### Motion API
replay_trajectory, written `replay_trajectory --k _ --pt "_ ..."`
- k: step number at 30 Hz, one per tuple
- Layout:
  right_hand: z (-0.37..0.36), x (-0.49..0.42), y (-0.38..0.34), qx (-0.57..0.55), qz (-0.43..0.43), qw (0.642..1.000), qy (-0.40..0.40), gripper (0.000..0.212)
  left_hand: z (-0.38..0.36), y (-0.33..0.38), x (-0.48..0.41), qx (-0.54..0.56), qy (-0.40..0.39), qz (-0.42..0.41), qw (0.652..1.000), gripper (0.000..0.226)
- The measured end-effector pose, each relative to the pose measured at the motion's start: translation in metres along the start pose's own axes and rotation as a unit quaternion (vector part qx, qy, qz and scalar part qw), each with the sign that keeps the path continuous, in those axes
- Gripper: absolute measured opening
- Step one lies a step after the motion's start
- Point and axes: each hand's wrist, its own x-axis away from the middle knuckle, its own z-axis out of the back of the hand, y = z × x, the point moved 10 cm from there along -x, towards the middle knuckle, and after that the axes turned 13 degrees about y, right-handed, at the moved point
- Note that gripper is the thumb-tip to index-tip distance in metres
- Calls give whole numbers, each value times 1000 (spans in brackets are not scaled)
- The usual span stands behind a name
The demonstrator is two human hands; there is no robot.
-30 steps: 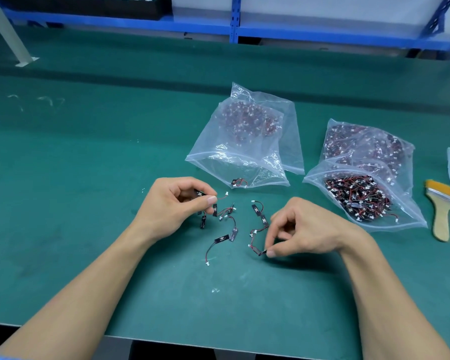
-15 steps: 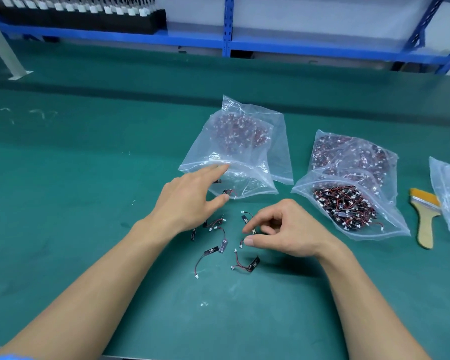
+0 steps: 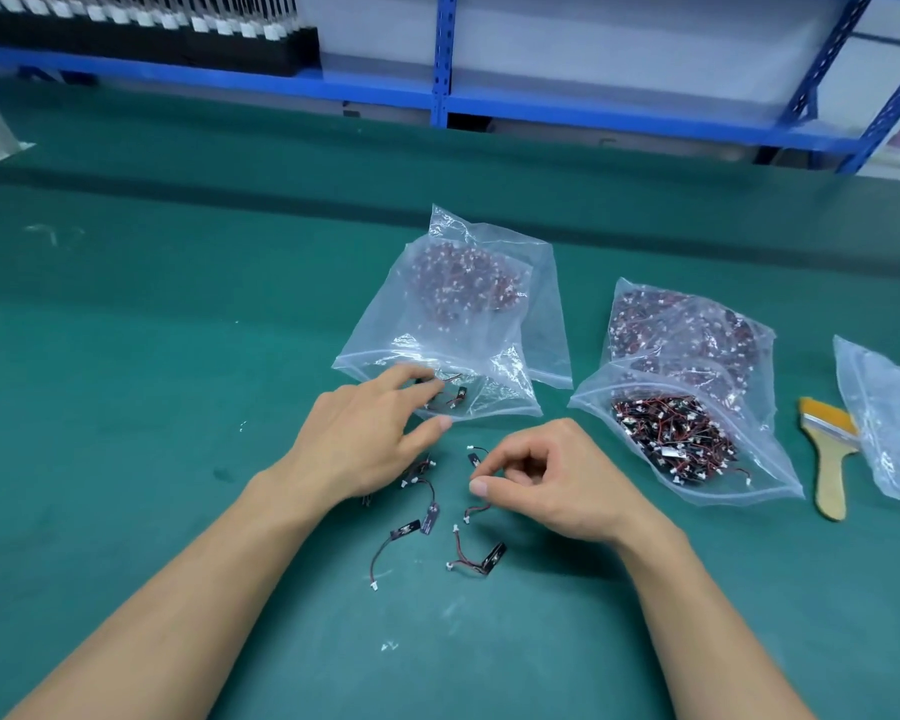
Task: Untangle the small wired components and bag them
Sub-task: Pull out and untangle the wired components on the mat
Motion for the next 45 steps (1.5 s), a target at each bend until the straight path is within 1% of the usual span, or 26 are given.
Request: replay_trajectory --k 2,6,10,14,16,19,22,25,27,34,37,39,40,41,43,45 --pt "1 -1 0 4 0 1000 6 16 3 -1 0 3 9 2 1000 51" --pt "2 -2 2 4 -2 1000 17 14 7 4 4 62 22 -7 998 33" --pt "1 -3 3 6 -4 1000 20 13 0 3 4 32 -5 -6 999 40" --pt "1 -4 5 8 -6 1000 21 13 -1 0 1 -9 -1 -8 1000 50" --pt "1 -4 5 8 -6 1000 24 12 -2 -3 1 -2 1 -7 1000 49" --pt "2 -4 6 0 -8 999 31 12 2 -2 3 46 10 -16 999 43" --pt "4 -4 6 -11 -13 999 44 13 12 0 6 106 37 -32 993 33" --pt "8 -6 7 -4 -12 998 60 15 26 -2 10 161 81 -41 983 22" --pt "10 -7 8 -1 -11 997 70 17 36 -6 12 186 105 -40 976 21" --pt "20 -9 19 9 -27 993 115 22 55 -35 19 222 159 11 962 10" --pt "23 -11 24 17 -33 991 132 24 62 -50 25 240 171 35 955 17" --pt "24 -11 27 20 -40 989 143 25 60 -59 28 247 152 55 955 16" --pt "24 -12 28 20 -44 988 149 25 55 -62 29 245 128 61 959 7" --pt "25 -12 29 19 -47 987 154 25 49 -63 30 245 102 66 962 8" --pt "26 -12 30 18 -50 986 161 25 40 -63 32 258 58 71 962 29" --pt "27 -12 32 19 -53 985 164 25 32 -59 33 261 12 74 963 45"
